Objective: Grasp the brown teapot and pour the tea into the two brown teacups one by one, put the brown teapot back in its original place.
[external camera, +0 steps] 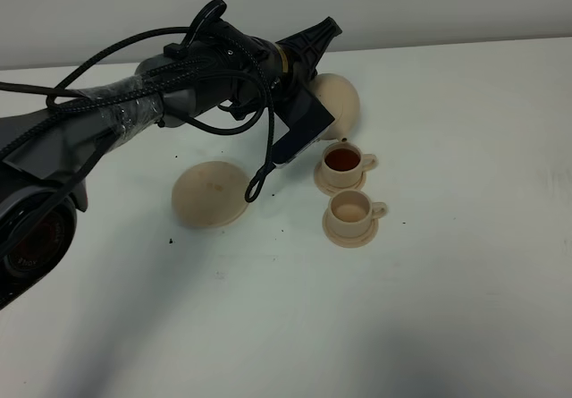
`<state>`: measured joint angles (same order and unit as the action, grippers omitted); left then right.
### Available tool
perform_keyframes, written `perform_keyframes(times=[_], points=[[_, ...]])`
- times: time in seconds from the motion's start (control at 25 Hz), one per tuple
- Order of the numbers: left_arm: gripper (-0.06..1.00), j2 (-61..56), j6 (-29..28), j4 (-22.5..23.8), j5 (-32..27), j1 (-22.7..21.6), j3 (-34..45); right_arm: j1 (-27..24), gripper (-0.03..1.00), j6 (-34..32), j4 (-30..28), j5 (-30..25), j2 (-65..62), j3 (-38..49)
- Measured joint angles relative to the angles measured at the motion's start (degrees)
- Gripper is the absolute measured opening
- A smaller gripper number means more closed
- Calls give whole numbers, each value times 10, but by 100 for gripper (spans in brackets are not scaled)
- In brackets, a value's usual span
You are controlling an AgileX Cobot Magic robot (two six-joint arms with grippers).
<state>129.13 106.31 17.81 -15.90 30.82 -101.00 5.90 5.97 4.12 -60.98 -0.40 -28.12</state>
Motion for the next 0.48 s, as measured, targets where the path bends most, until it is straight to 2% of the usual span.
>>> perform_keyframes(times=[0.24, 0.36, 0.48], points=[[15, -3, -40, -4, -22, -9, 0, 0, 46, 0, 0, 0, 0, 0], [15, -18, -84, -4, -60, -15, 0, 0, 46, 0, 0, 0, 0, 0], [15, -32, -152, -4, -93, -19, 0, 0, 46, 0, 0, 0, 0, 0]])
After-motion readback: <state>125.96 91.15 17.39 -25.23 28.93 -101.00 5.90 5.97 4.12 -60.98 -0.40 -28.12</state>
